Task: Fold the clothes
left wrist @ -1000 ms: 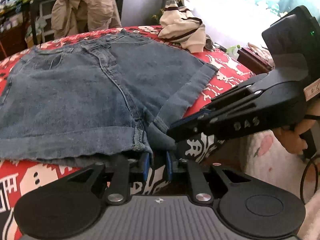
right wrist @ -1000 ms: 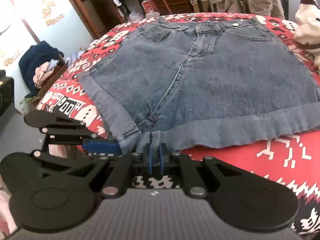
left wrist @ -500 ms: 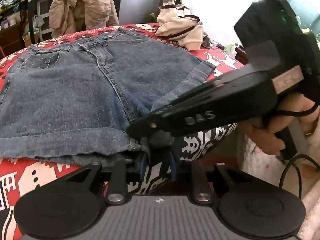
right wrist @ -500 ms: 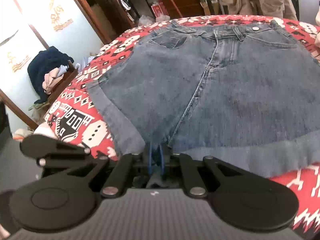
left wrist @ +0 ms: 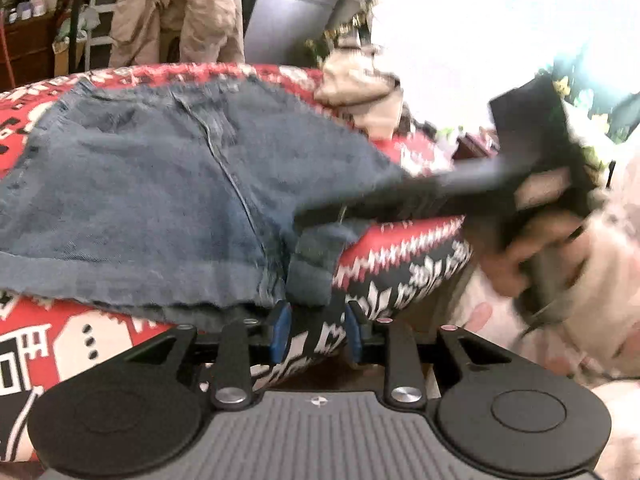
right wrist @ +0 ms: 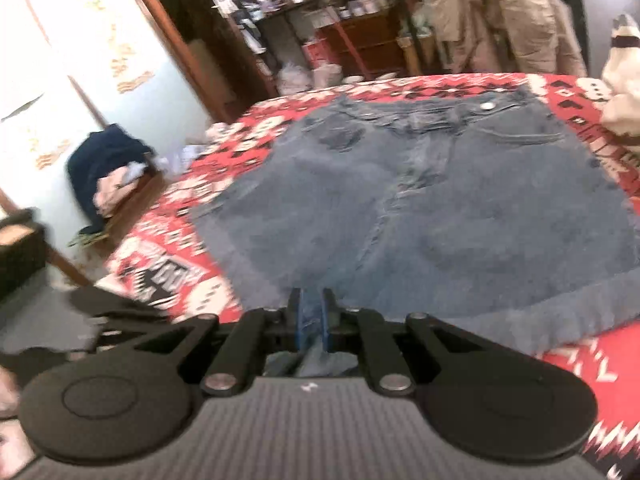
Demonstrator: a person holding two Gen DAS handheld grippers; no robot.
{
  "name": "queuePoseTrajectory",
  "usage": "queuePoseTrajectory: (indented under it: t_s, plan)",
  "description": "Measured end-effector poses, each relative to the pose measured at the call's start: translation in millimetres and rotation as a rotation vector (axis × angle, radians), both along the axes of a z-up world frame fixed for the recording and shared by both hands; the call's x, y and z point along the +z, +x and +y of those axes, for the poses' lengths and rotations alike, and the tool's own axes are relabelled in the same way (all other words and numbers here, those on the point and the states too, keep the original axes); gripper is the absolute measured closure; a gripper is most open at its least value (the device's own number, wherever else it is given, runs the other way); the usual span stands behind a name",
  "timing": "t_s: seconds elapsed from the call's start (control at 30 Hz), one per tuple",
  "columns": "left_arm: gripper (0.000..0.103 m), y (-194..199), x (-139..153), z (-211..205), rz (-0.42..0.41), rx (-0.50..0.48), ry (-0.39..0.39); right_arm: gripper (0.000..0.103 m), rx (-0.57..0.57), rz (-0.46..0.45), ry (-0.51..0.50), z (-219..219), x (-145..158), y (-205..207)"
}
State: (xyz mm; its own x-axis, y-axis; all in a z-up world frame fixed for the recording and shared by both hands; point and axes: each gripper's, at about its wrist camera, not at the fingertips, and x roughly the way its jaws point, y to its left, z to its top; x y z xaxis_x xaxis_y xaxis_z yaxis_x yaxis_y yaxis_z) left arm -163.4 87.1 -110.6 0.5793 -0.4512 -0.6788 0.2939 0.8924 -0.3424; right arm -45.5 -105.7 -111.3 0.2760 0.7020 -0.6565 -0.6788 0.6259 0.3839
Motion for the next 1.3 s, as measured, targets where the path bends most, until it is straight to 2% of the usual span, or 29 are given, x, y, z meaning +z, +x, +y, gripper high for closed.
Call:
queuePoseTrajectory:
  t_s: [0.1,0.17,0.23,0.3,0.43,0.53,0.6,0.7,0.8,0.87,0.97,1.07,1.17,1.3]
  plan:
    - [0.075,4,12,11,-0.042,0.045,-0.037,0.093,-0.007,0.018,-0.099,4,-25,0]
    - [0.075,15,11,15,-0.051,0.079,-0.045,0.094,-0.022,0.000,-0.087,-2,-33,-12]
    - [0.080,34,-2,17,-0.024,0.107,-0.048,0.094,-0.031,0.003,-0.081,-5,-33,-18]
    - [0.093,53,-19,18,0.021,0.135,-0.064,0.094,-0.038,0.011,-0.077,-8,-34,-23]
    - [0.094,71,-44,14,0.098,0.144,-0.109,0.095,-0.038,0.021,-0.078,-16,-35,-28]
    - [0.094,65,-48,12,0.113,0.162,-0.118,0.094,-0.045,0.060,-0.069,-23,-31,-26]
    - [0.094,59,-44,12,0.100,0.161,-0.104,0.093,-0.047,0.082,-0.061,-28,-29,-26]
    - [0.094,60,-35,18,0.066,0.178,-0.077,0.093,-0.043,0.051,-0.024,-39,-11,-25]
    - [0.092,61,-26,23,0.032,0.196,-0.050,0.093,-0.090,-0.049,-0.056,-47,6,-13]
    - [0.087,65,-22,29,0.007,0.219,-0.017,0.093,-0.169,-0.093,-0.095,-58,10,5]
    - [0.086,77,-22,41,-0.024,0.275,0.045,0.092,-0.300,-0.162,-0.175,-76,4,37]
    - [0.086,92,-24,56,-0.040,0.340,0.089,0.090,-0.395,-0.188,-0.221,-97,-9,67]
    - [0.086,108,-26,71,-0.054,0.386,0.120,0.090,-0.442,-0.209,-0.181,-113,-18,83]
    - [0.086,124,-35,82,-0.037,0.408,0.153,0.090,-0.445,-0.221,-0.171,-109,-27,98]
